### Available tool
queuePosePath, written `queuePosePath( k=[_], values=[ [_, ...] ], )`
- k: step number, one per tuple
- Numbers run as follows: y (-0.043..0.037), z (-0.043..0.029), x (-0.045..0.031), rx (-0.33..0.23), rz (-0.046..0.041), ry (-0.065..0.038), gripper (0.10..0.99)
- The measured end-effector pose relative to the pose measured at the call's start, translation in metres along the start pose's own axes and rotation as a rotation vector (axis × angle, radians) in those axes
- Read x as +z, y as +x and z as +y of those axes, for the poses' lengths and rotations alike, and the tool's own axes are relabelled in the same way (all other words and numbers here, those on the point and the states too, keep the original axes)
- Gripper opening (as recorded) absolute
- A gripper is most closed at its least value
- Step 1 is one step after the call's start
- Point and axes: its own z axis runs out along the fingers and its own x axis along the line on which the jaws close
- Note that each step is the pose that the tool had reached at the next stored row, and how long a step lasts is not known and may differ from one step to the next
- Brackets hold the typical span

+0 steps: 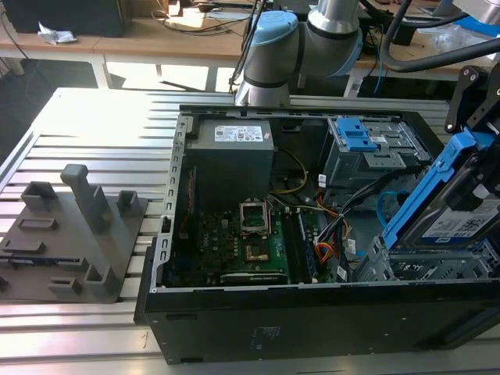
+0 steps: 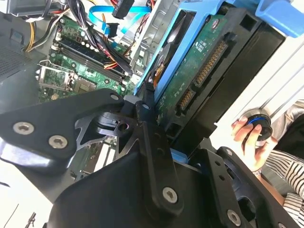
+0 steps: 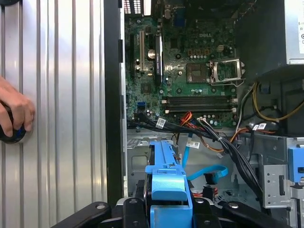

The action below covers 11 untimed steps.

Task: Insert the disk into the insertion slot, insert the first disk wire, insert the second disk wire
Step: 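Insert the disk into the insertion slot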

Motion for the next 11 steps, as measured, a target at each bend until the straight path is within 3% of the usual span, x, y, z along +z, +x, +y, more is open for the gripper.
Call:
queuePosePath(
  k=[5,11],
  values=[
    [-0.0014,-0.0044,0.0054,0.000,0.0000,-0.002,0.365],
    [-0.0095,-0.0098,0.0099,0.000,0.0000,-0.004,0.365]
  ],
)
